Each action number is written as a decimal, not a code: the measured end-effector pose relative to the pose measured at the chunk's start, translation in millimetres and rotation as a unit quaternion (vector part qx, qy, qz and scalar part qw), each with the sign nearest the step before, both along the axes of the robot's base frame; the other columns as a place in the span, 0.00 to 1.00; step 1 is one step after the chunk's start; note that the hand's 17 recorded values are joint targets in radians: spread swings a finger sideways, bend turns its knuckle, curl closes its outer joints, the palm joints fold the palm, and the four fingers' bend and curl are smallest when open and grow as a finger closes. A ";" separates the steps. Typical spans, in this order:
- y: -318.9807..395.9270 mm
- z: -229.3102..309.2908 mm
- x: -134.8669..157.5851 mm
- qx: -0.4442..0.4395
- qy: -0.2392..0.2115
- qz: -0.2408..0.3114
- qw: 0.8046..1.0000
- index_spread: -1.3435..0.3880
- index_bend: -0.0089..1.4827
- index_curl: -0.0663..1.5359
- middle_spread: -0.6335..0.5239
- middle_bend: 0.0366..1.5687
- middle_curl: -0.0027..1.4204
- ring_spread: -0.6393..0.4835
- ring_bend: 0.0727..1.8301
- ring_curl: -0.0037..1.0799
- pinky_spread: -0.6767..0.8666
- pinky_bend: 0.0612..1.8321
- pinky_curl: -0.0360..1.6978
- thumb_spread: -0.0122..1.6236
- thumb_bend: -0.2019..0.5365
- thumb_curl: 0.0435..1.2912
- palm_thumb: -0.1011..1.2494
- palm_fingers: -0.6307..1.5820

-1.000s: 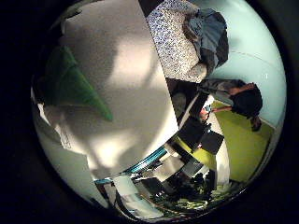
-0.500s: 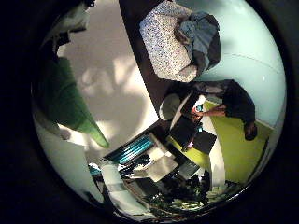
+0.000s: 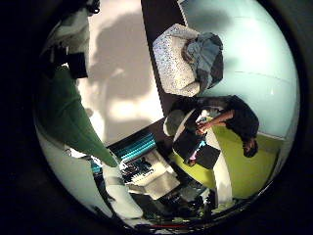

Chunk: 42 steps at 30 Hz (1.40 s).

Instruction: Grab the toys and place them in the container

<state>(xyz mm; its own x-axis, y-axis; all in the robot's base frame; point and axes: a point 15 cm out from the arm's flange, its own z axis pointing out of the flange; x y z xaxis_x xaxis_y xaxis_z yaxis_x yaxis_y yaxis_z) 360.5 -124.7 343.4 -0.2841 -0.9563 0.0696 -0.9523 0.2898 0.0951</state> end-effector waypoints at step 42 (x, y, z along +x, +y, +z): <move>271.7 80.6 -12.5 -0.032 0.015 0.243 0.969 0.59 0.65 0.68 0.36 0.78 0.71 0.33 0.69 0.83 0.28 0.61 0.71 0.57 0.25 0.57 0.82 0.73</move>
